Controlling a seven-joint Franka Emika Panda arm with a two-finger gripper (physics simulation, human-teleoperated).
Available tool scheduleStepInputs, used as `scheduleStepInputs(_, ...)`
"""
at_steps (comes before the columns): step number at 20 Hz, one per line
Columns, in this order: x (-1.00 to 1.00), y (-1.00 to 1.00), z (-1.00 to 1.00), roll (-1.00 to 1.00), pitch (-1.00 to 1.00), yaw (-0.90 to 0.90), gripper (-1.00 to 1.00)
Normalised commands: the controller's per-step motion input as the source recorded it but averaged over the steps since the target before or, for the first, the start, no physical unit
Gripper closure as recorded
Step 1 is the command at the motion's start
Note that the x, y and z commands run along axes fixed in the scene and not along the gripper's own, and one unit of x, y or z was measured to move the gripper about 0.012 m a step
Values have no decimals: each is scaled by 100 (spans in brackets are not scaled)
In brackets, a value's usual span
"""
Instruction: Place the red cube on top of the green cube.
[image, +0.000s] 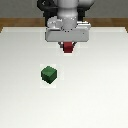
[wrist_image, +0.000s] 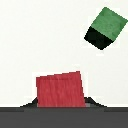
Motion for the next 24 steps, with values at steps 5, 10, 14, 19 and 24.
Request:
scheduleStepInputs(5, 0, 0, 80, 0, 0, 0, 100)
scheduleStepInputs(10, 40, 0, 0, 0, 0, 0, 100)
scheduleStepInputs(14, 100, 0, 0, 0, 0, 0, 100)
scheduleStepInputs(19, 40, -27, 0, 0, 0, 0, 100)
scheduleStepInputs(24, 0, -100, 0, 0, 0, 0, 100)
